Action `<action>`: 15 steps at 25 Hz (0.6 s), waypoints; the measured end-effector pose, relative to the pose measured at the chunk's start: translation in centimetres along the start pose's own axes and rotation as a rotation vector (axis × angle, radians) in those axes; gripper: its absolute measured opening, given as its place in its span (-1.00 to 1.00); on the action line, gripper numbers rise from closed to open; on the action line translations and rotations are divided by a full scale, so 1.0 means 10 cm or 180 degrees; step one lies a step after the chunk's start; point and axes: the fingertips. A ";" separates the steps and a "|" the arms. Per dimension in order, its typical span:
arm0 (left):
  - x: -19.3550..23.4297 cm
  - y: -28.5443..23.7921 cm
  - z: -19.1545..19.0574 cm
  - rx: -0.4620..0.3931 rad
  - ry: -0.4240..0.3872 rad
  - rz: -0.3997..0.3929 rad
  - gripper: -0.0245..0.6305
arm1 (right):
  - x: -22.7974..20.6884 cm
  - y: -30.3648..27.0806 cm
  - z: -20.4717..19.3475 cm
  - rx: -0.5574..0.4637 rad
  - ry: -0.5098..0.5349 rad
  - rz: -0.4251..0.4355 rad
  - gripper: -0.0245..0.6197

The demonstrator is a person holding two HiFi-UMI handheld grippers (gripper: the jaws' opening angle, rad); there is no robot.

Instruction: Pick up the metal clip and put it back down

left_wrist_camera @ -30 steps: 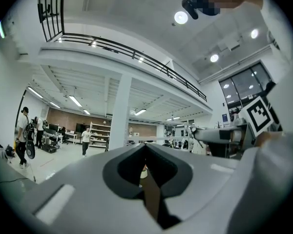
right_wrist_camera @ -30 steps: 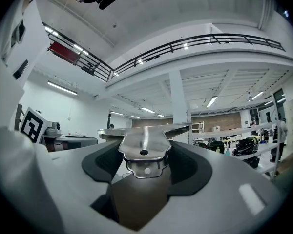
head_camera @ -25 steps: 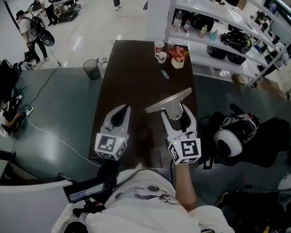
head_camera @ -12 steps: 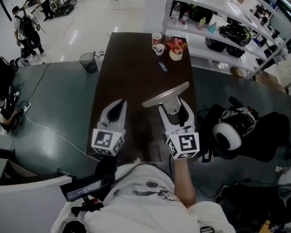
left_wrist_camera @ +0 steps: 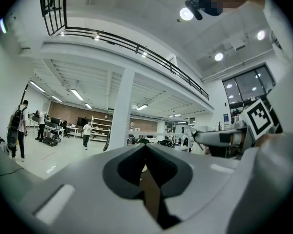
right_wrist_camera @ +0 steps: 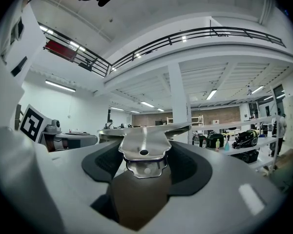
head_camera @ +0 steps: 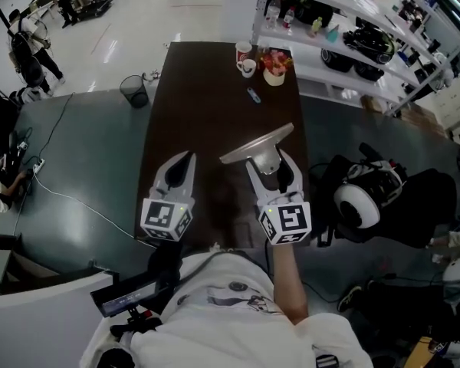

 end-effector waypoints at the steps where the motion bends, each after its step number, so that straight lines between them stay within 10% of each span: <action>1: 0.00 0.00 -0.01 0.0012 0.0002 -0.0002 -0.93 | 0.00 -0.01 -0.01 0.0010 -0.0011 -0.0002 -0.03; 15: 0.02 0.01 -0.16 0.0107 0.0061 0.0019 -0.93 | 0.00 -0.02 -0.21 0.0135 -0.0094 0.0009 -0.03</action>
Point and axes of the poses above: the fingertips, and each gripper's own axes: y backward along the fingers, x to its left, z out of its top, and after that the axes turned 10 degrees about z, right-handed
